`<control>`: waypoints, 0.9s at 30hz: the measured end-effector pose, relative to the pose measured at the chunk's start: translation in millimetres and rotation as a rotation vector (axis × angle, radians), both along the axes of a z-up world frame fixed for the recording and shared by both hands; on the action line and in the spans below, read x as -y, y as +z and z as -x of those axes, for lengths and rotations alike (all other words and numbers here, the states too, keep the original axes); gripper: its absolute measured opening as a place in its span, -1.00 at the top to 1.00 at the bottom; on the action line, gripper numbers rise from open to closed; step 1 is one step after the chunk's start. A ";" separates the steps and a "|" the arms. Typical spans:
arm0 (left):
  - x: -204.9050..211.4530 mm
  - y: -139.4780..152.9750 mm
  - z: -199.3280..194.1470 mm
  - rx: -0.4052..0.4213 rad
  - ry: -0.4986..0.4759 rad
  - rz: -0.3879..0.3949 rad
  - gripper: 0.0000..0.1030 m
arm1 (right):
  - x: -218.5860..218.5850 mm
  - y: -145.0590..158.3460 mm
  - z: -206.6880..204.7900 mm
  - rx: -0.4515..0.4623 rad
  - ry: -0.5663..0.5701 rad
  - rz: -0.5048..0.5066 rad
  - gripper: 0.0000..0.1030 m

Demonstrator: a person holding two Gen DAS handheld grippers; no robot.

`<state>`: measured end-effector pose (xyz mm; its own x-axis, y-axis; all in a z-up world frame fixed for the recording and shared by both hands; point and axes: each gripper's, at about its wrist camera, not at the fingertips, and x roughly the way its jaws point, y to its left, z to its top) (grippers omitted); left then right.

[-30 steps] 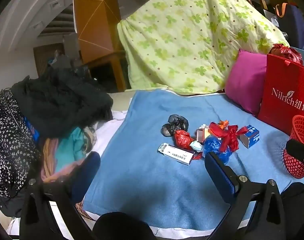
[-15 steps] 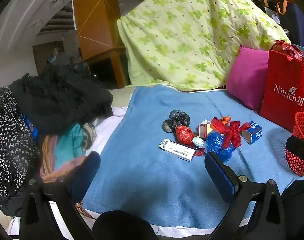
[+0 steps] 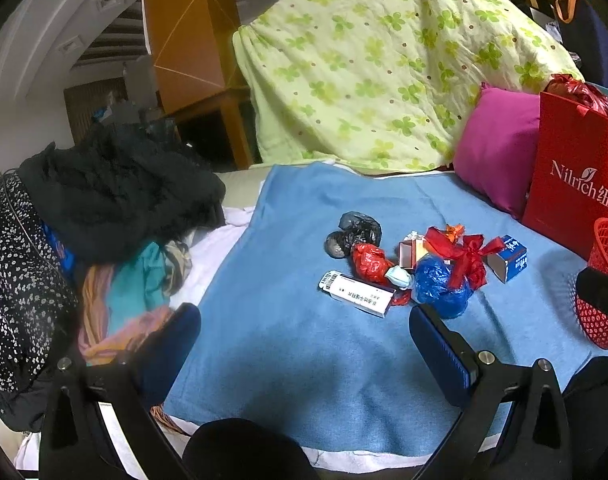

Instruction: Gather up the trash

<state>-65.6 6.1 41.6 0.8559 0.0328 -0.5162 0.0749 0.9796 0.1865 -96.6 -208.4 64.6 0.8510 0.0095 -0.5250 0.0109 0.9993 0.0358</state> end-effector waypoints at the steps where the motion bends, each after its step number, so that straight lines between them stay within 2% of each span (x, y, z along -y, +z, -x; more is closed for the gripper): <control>1: 0.5 -0.5 0.5 0.000 -0.001 -0.001 -1.00 | 0.3 -0.7 -1.1 -0.036 -0.001 0.007 -0.99; 9: 0.2 -7.1 -4.9 -0.017 0.002 -0.001 -1.00 | 2.6 -10.5 -10.2 -0.124 0.004 0.000 -0.99; 12: 0.5 -13.6 -10.9 -0.034 0.001 -0.002 -1.00 | 3.6 -16.3 -15.8 -0.094 0.004 0.009 -0.99; 19: -8.6 -43.3 -44.2 -0.126 0.005 0.033 -1.00 | 14.6 -51.4 -50.7 -0.136 0.013 -0.010 -0.99; 22: -17.3 -62.5 -67.4 -0.189 0.024 0.051 -1.00 | 22.5 -73.1 -71.3 -0.159 0.027 -0.031 -0.87; 24: -22.1 -74.2 -83.7 -0.234 0.028 0.074 -1.00 | 28.5 -88.9 -88.9 -0.197 0.033 -0.067 -0.71; 27: -24.9 -87.5 -106.9 -0.281 0.024 0.099 -1.00 | 37.6 -108.7 -116.0 -0.210 0.045 -0.114 -0.66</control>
